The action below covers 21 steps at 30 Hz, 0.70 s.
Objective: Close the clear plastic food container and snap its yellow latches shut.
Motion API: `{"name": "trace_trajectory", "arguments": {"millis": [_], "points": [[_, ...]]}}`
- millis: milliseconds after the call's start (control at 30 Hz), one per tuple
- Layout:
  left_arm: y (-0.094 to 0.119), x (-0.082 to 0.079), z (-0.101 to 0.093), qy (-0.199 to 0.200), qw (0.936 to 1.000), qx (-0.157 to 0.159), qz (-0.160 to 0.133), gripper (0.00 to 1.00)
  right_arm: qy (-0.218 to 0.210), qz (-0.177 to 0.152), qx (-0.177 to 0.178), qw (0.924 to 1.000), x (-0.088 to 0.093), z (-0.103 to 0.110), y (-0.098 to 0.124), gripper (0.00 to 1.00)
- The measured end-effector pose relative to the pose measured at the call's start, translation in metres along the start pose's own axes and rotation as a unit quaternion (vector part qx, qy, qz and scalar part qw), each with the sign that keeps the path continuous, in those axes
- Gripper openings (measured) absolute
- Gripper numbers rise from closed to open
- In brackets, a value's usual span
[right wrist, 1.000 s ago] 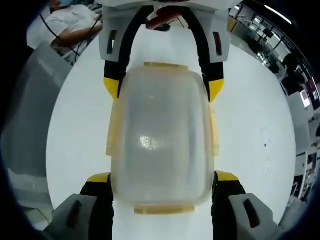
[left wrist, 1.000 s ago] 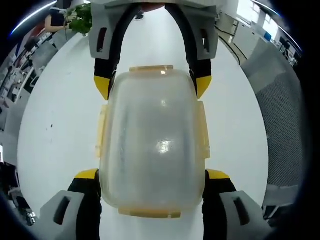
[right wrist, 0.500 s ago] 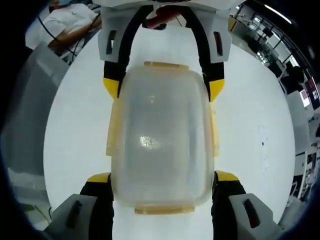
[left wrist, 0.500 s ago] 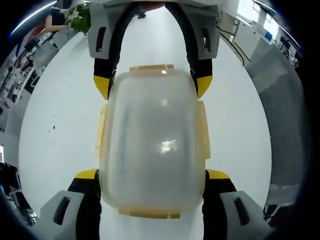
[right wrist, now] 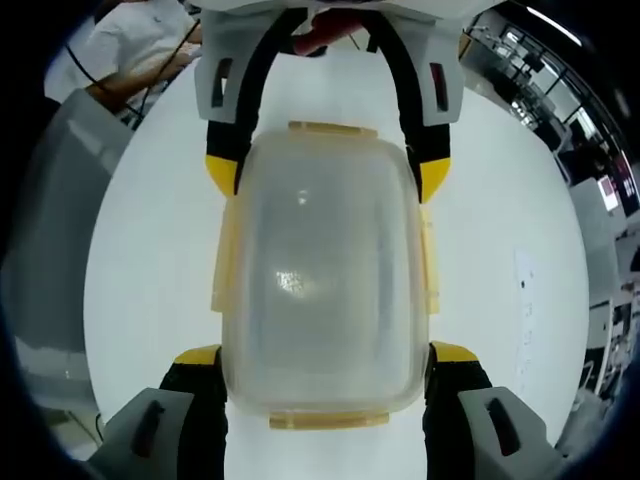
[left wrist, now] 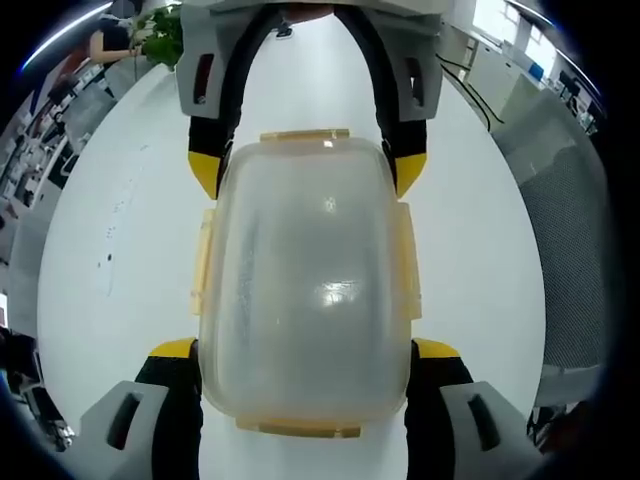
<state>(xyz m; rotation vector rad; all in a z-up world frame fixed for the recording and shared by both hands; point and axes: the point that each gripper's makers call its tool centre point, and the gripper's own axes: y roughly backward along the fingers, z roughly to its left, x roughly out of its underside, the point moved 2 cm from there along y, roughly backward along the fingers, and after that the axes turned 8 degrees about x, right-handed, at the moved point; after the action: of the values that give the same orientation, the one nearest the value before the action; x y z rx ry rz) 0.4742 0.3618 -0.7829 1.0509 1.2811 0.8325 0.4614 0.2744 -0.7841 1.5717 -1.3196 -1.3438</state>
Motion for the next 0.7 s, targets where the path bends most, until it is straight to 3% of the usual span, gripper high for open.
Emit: {"name": "trace_trajectory", "arguments": {"millis": [400, 700], "points": [[0.0008, -0.0006, -0.0001, -0.007, 1.0, 0.0, -0.003, 0.84, -0.001, -0.027, 0.005, 0.9996, -0.0008, -0.0001, 0.0013, 0.82], [0.0079, -0.0012, -0.0011, 0.002, 0.9992, -0.008, -0.038, 0.85, -0.021, -0.075, 0.004, 0.997, -0.005, 0.0, 0.0022, 0.85]]}}
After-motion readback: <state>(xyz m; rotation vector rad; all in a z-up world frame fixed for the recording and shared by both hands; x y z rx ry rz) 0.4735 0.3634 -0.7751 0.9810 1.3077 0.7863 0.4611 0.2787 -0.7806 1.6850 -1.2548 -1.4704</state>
